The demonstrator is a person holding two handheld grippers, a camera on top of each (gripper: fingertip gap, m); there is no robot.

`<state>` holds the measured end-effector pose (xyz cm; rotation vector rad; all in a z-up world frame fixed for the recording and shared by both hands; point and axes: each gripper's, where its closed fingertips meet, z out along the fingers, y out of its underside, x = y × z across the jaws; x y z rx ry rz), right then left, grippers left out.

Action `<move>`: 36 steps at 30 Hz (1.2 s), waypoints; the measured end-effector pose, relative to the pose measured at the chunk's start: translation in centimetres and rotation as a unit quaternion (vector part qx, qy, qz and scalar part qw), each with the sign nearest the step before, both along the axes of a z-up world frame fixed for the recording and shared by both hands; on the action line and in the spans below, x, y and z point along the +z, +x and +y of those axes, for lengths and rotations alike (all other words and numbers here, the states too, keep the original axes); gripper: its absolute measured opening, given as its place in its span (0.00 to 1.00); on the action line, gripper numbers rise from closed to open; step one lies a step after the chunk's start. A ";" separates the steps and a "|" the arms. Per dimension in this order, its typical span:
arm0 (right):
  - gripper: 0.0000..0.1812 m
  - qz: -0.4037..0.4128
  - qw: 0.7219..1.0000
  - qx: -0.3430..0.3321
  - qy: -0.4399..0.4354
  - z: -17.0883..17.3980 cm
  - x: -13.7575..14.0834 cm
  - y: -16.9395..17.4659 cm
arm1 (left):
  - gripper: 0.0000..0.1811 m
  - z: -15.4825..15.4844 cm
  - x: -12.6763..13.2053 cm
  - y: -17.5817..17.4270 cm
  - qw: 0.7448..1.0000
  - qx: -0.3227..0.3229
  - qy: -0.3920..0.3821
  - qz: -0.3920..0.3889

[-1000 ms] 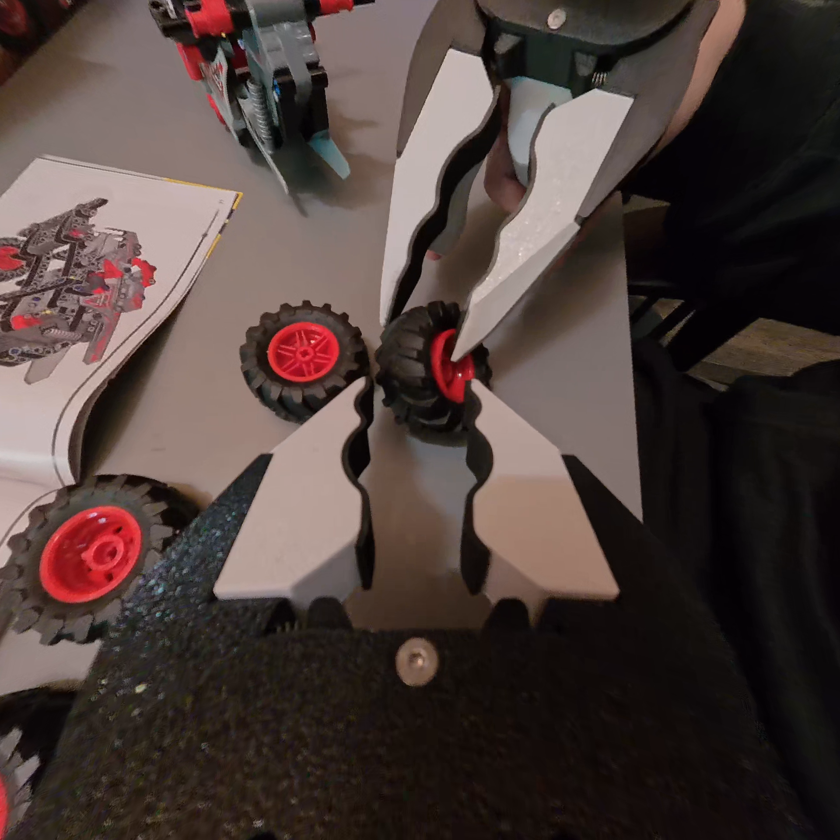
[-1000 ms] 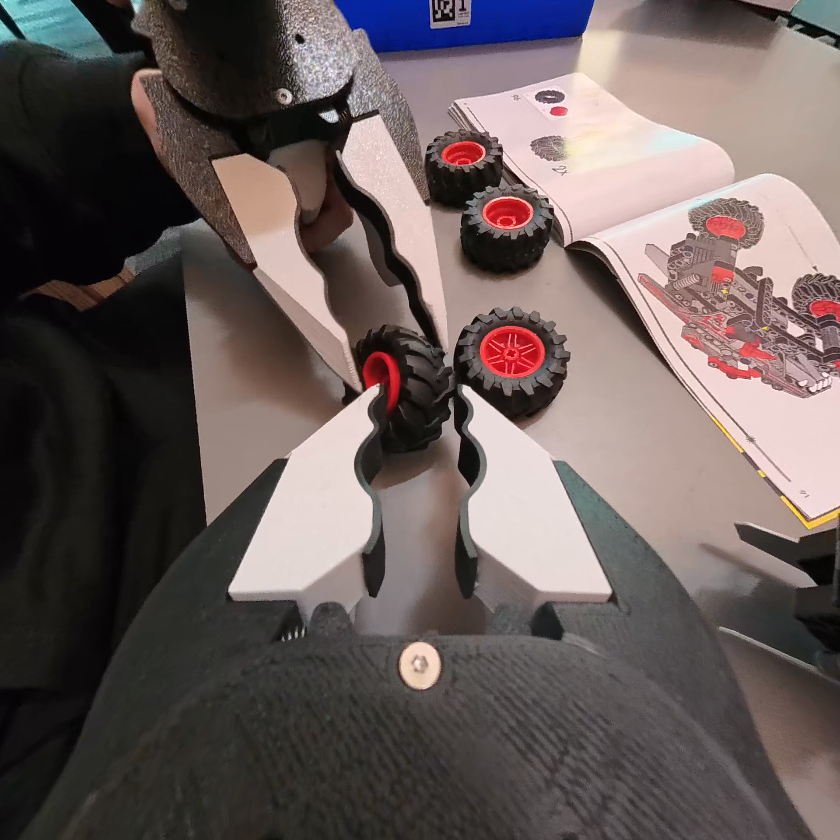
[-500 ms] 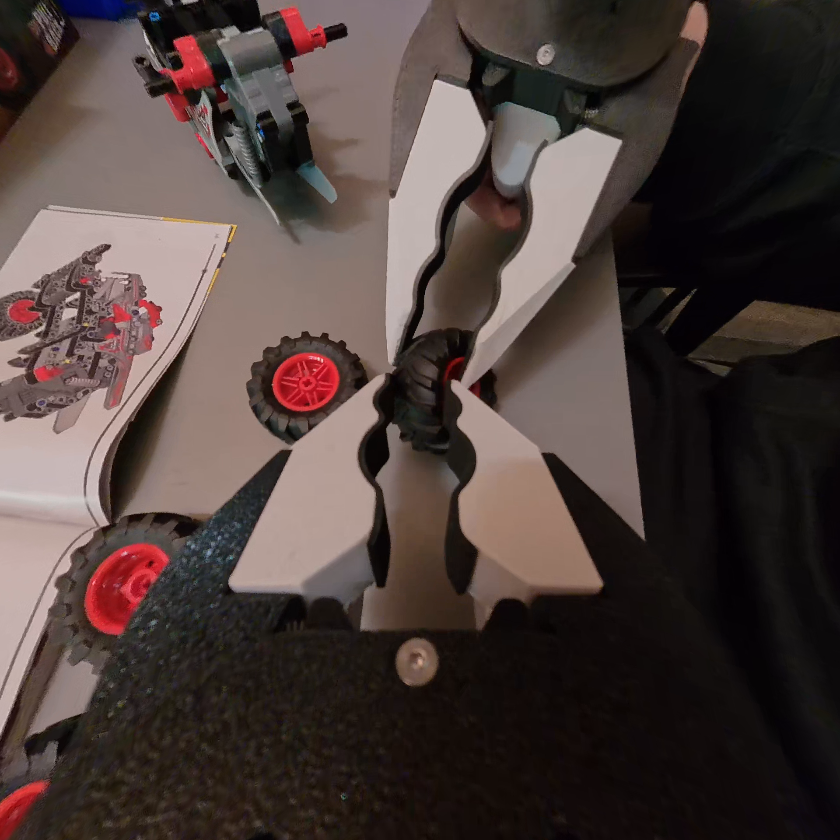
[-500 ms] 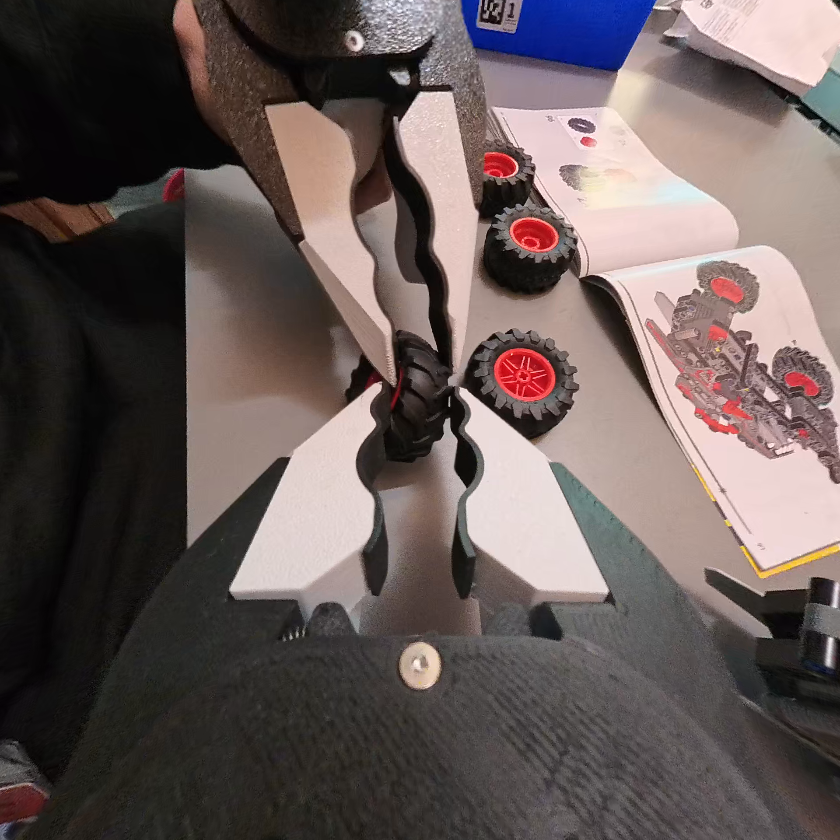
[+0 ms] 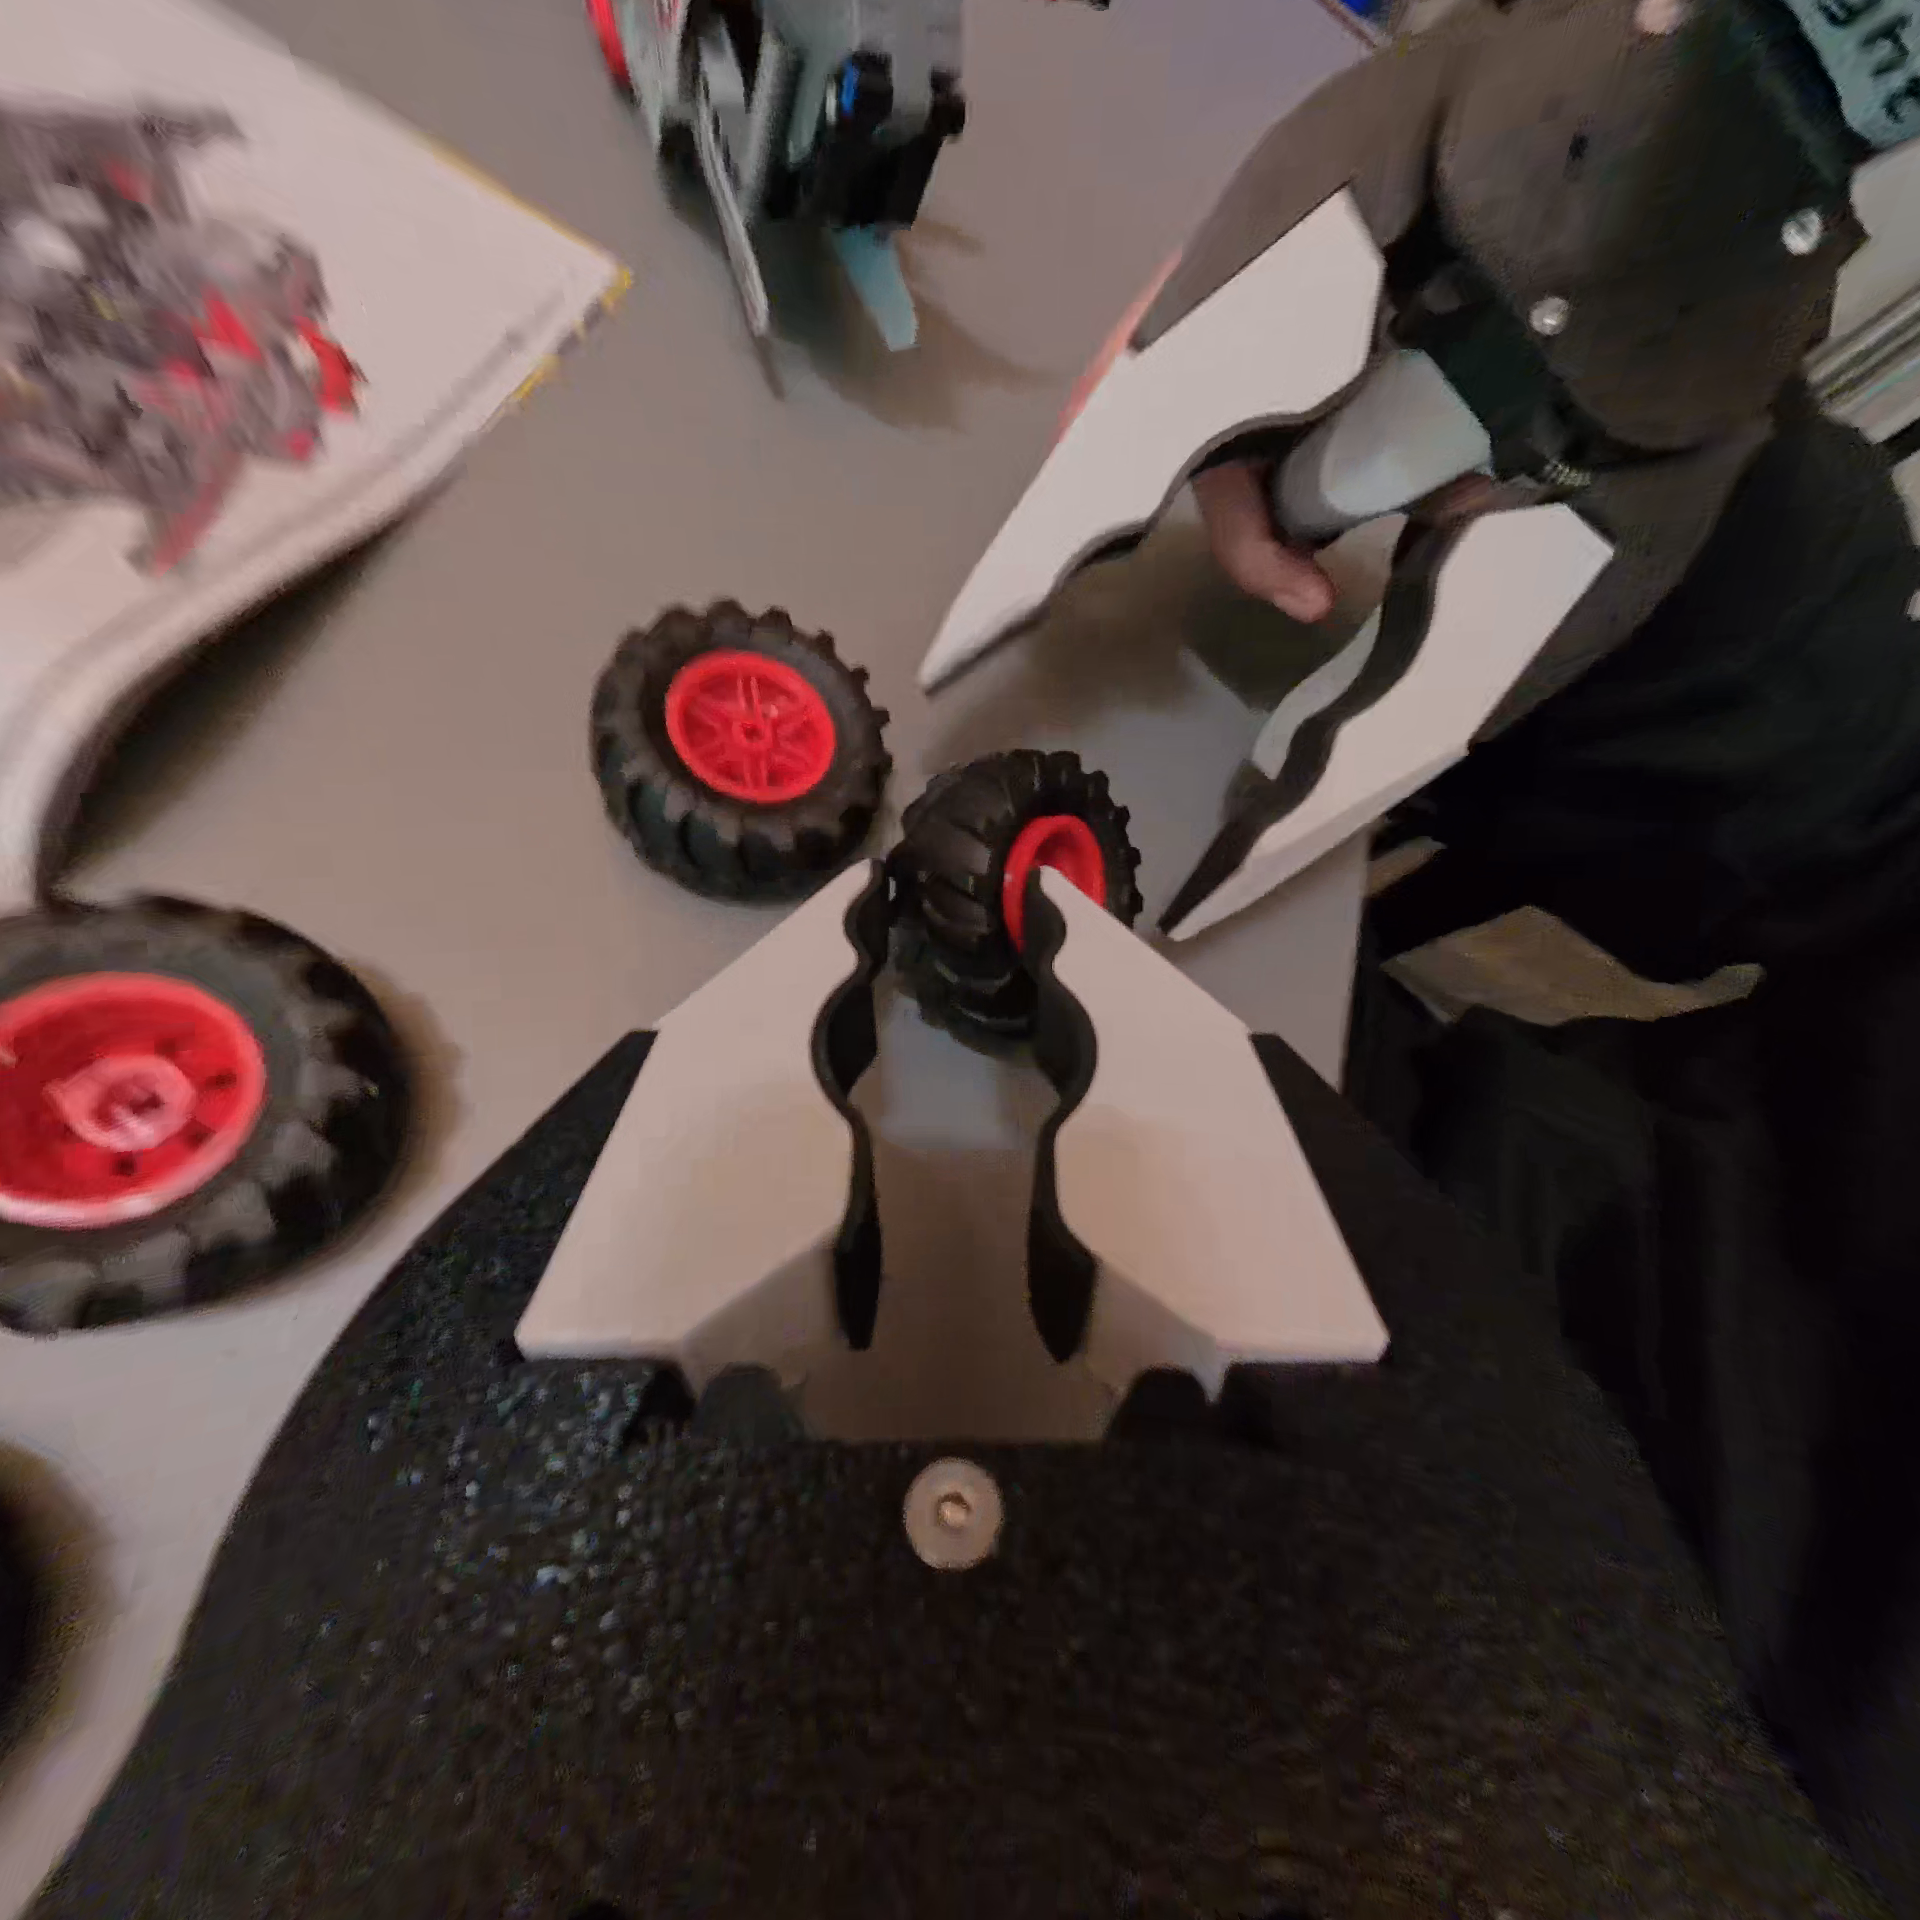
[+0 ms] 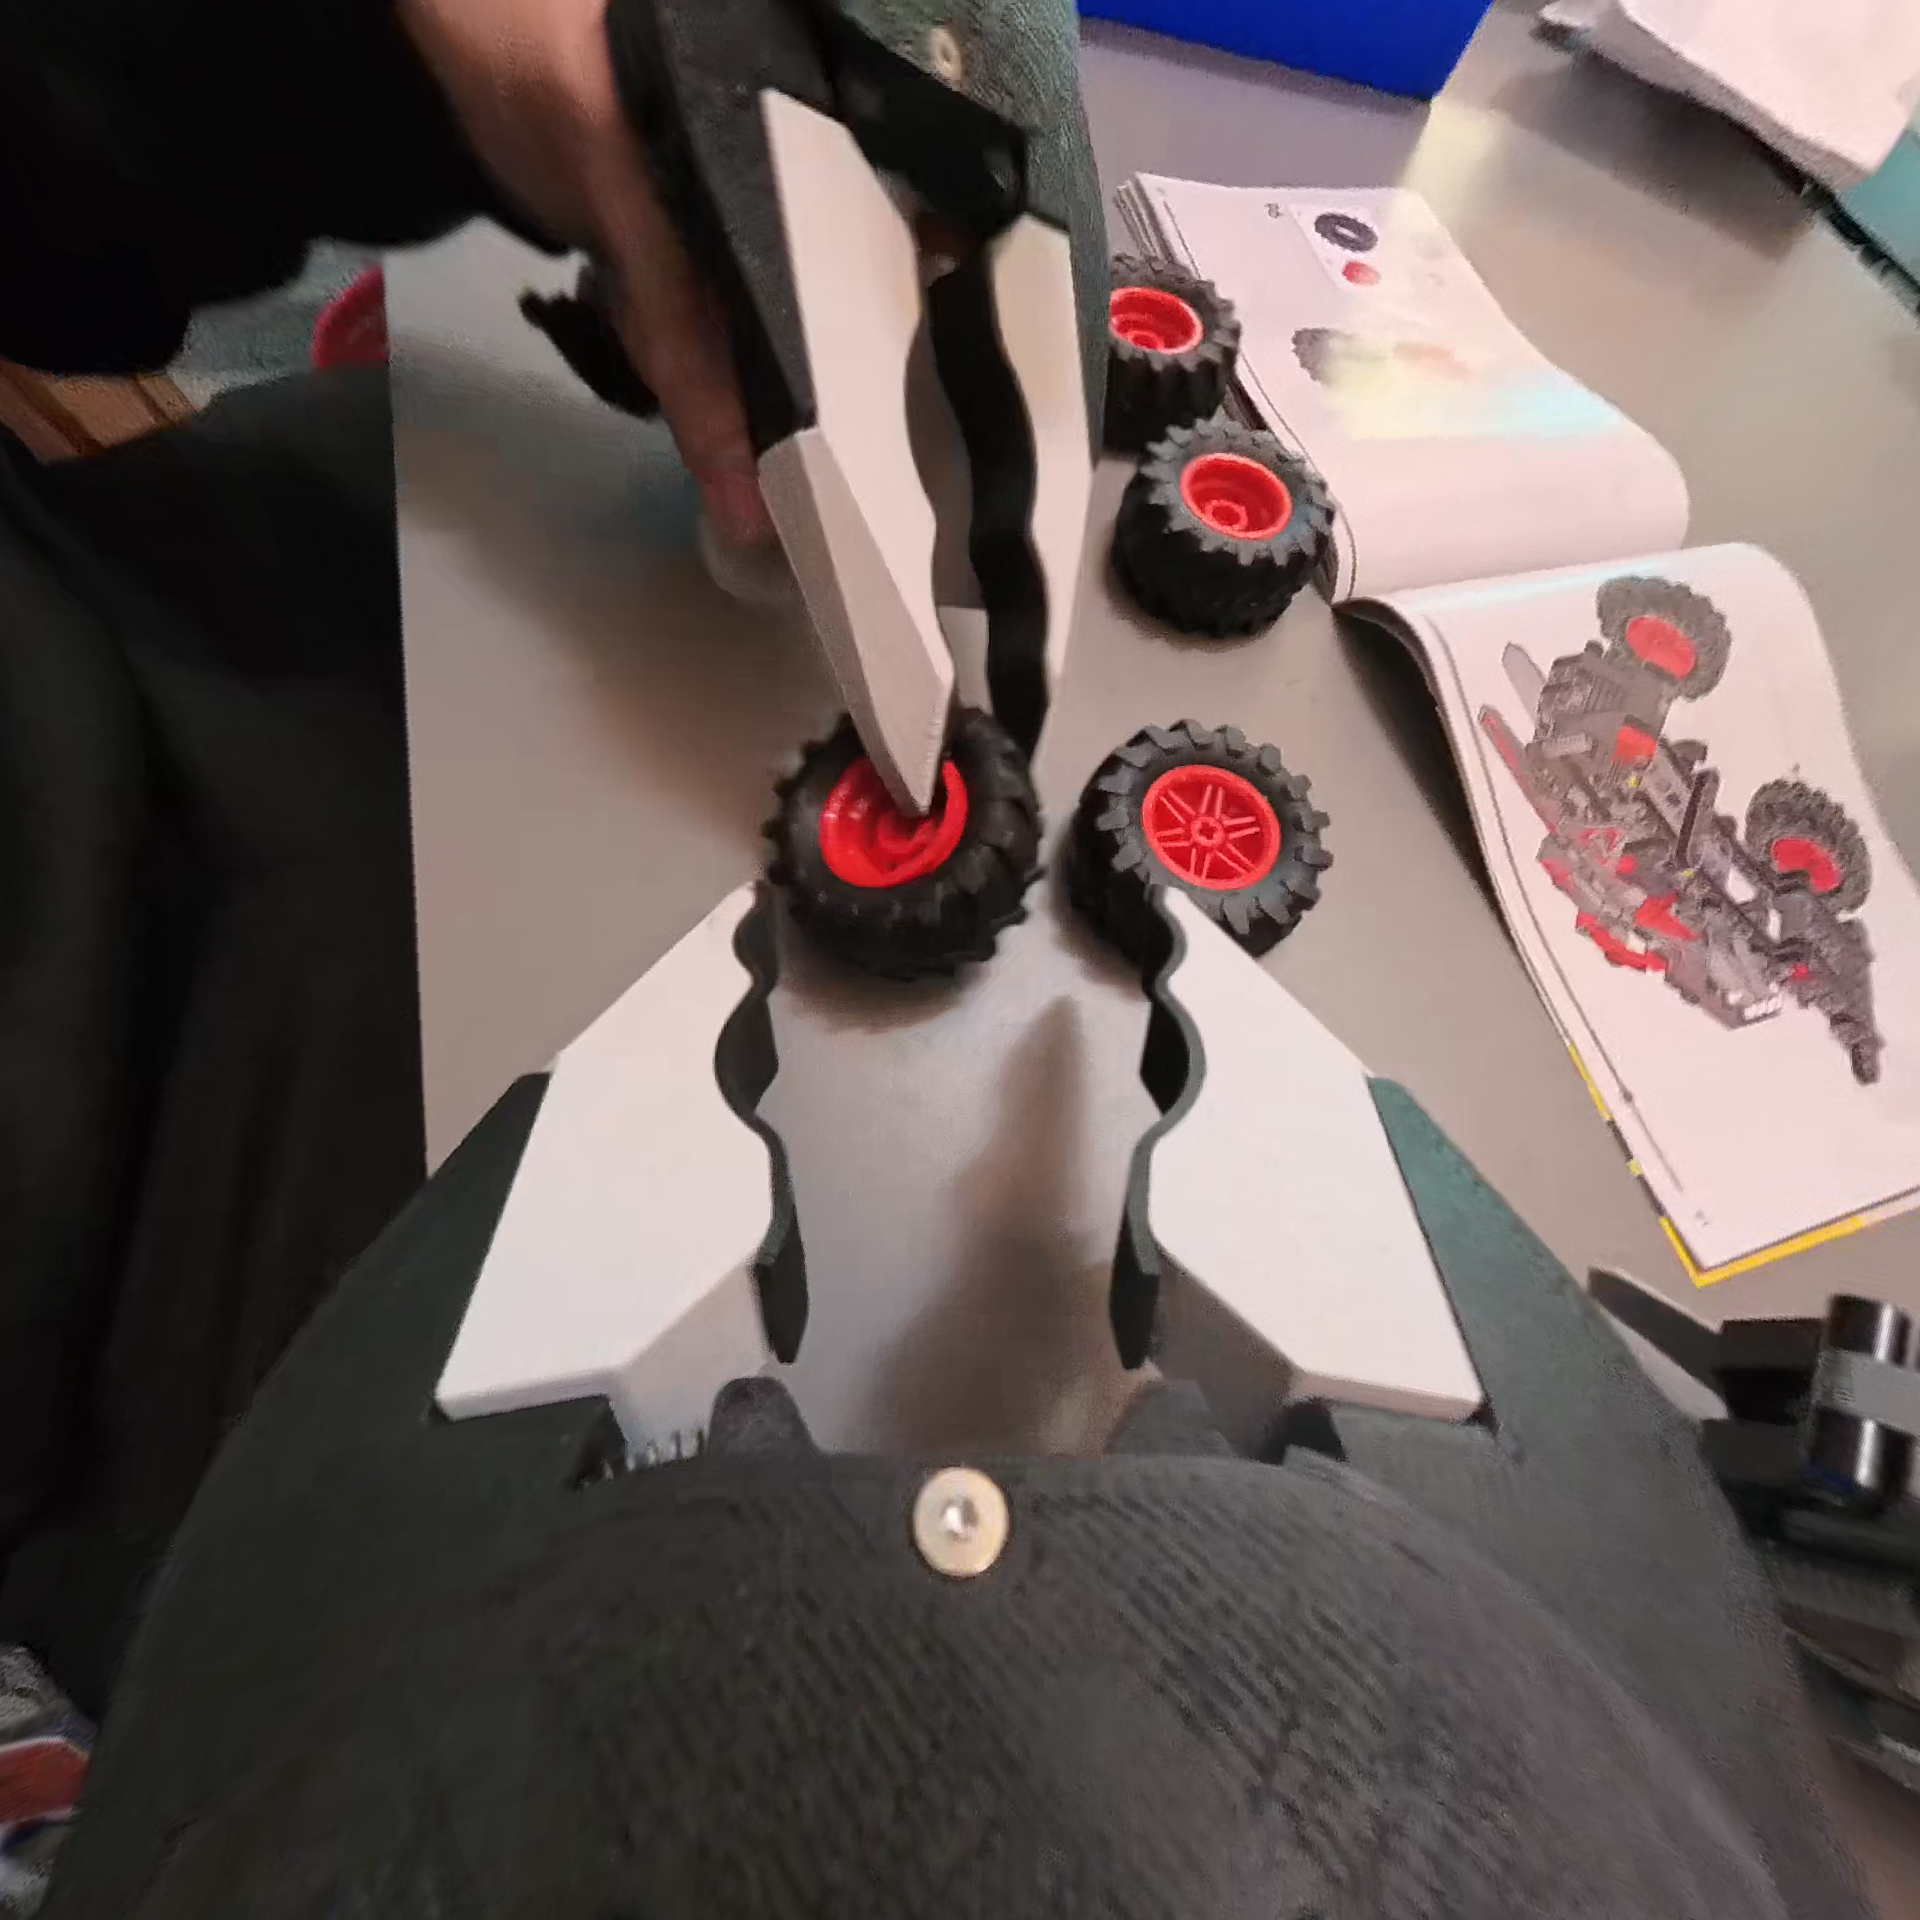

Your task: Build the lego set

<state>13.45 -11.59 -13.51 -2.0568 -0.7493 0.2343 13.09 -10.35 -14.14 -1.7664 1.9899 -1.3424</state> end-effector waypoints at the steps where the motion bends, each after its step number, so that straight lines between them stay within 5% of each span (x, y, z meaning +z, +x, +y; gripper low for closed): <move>1: 0.40 -0.011 1.000 0.008 0.000 -0.1 -0.2 -0.4 | 0.12 -0.3 -0.3 -0.7 0.999 0.000 -0.027 0.036; 5: 0.40 -0.025 0.998 0.055 -0.024 -0.4 -1.5 -2.6 | 0.11 0.2 -0.7 -1.6 0.997 0.019 -0.035 0.070; 9: 0.34 -0.056 0.997 0.048 -0.025 0.1 -2.2 -2.4 | 0.09 1.1 0.0 -1.6 0.997 -0.010 0.080 -0.011; 13: 0.37 -0.052 0.998 0.032 -0.015 0.6 -1.6 -2.1 | 0.00 1.6 2.0 -1.4 0.970 -0.048 0.211 -0.109; 20: 0.33 -0.033 0.999 0.030 -0.027 0.8 -2.2 -2.7 | 0.00 -0.2 0.8 -0.9 0.948 -0.144 0.275 -0.067; 36: 0.32 -0.021 0.999 0.016 -0.036 1.3 -2.5 -3.0 | 0.00 -0.1 -0.1 -0.6 0.909 -0.189 0.369 -0.032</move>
